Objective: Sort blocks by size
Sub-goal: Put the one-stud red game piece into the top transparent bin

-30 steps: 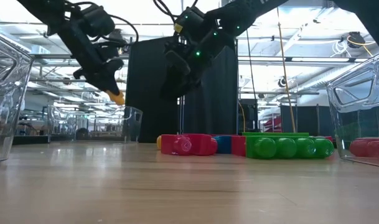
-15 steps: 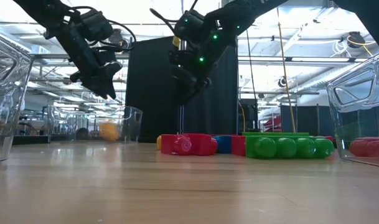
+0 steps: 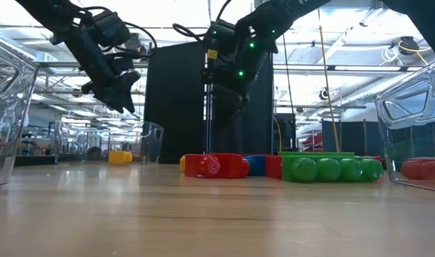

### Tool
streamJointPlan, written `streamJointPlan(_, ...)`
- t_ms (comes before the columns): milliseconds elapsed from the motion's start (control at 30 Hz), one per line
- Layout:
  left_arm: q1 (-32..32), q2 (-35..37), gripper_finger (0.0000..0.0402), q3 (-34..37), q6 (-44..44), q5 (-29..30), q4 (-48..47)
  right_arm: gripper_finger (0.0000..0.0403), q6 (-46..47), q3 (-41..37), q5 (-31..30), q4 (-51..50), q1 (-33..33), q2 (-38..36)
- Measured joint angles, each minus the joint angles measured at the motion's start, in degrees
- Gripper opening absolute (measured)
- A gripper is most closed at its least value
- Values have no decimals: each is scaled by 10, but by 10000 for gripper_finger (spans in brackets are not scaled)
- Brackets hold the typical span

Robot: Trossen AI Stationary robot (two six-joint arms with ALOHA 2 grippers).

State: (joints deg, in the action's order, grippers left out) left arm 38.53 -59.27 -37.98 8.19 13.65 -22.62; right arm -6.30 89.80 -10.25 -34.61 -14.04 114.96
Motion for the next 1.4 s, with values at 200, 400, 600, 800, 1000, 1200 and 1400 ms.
streamJointPlan(200, -16, 0, 212, 0, -13, -27, 24, 235, -44, -8, 3, -1, -7, 0)
streamJointPlan(400, -45, 0, 212, 0, -39, -43, 53, 235, -65, -33, 32, -20, -23, 0)
streamJointPlan(600, -86, 0, 212, 0, -67, -75, 96, 235, -69, -72, 31, -8, -43, 0)
streamJointPlan(800, -134, 0, 212, 0, -77, -88, 124, 235, -85, -103, 59, 15, -58, -2)
streamJointPlan(1000, -178, -5, 212, 0, -66, -88, 148, 235, -85, -116, 76, 38, -57, 0)
streamJointPlan(1200, -217, -21, 212, 0, -64, -85, 167, 235, -76, -119, 81, 53, -56, 1)
streamJointPlan(1400, -241, -34, 212, 0, -56, -59, 167, 235, -80, -119, 105, 99, -38, 1)
